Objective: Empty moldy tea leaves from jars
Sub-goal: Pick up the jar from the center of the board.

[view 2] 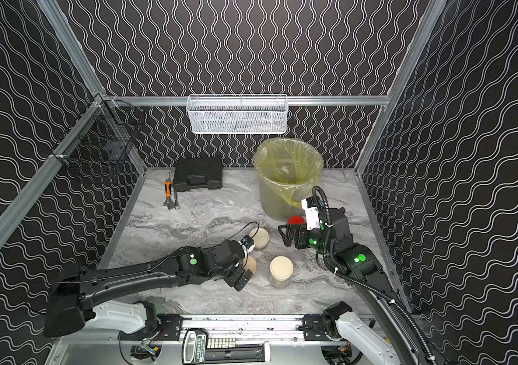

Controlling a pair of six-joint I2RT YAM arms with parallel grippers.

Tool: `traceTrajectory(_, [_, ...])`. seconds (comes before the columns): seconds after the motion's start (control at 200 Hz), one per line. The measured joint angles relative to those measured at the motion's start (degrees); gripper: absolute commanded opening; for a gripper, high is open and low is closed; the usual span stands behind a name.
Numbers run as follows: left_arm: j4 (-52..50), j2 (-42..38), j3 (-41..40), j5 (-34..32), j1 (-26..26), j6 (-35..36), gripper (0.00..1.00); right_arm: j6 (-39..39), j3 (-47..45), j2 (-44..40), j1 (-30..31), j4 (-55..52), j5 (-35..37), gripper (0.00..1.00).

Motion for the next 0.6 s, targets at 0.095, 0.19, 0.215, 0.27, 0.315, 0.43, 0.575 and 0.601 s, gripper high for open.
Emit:
traceTrajectory(0.095, [0.2, 1.7, 0.2, 0.0, 0.1, -0.1, 0.99, 0.0, 0.0, -0.1, 0.0, 0.0, 0.2, 1.0])
traceTrajectory(0.19, [0.2, 3.9, 0.7, 0.5, 0.2, -0.1, 0.99, 0.0, 0.0, -0.1, 0.0, 0.0, 0.5, 1.0])
traceTrajectory(0.215, [0.3, 4.4, 0.7, 0.6, 0.2, -0.1, 0.98, 0.2, 0.0, -0.1, 0.0, 0.0, 0.5, 1.0])
traceTrajectory(0.27, [0.3, 5.3, 0.8, 0.8, 0.2, -0.1, 0.99, 0.2, -0.1, -0.1, 0.0, 0.0, 0.5, 1.0])
traceTrajectory(0.315, [0.4, 5.9, 0.8, 1.1, 0.4, -0.1, 0.99, 0.2, -0.1, -0.1, 0.0, 0.0, 0.5, 1.0])
traceTrajectory(0.43, [1.2, 7.3, 1.1, 1.8, 0.9, -0.1, 0.99, 0.2, -0.2, -0.2, 0.0, -0.1, 0.5, 1.0])
traceTrajectory(0.575, [1.9, 8.6, 1.1, 1.8, 2.0, -0.3, 0.98, 0.2, -0.4, -0.7, 0.0, -0.2, 0.5, 1.0])
traceTrajectory(0.601, [2.1, 8.7, 1.1, 1.8, 2.2, -0.3, 0.99, 0.2, -0.4, -0.8, 0.0, -0.2, 0.4, 1.0])
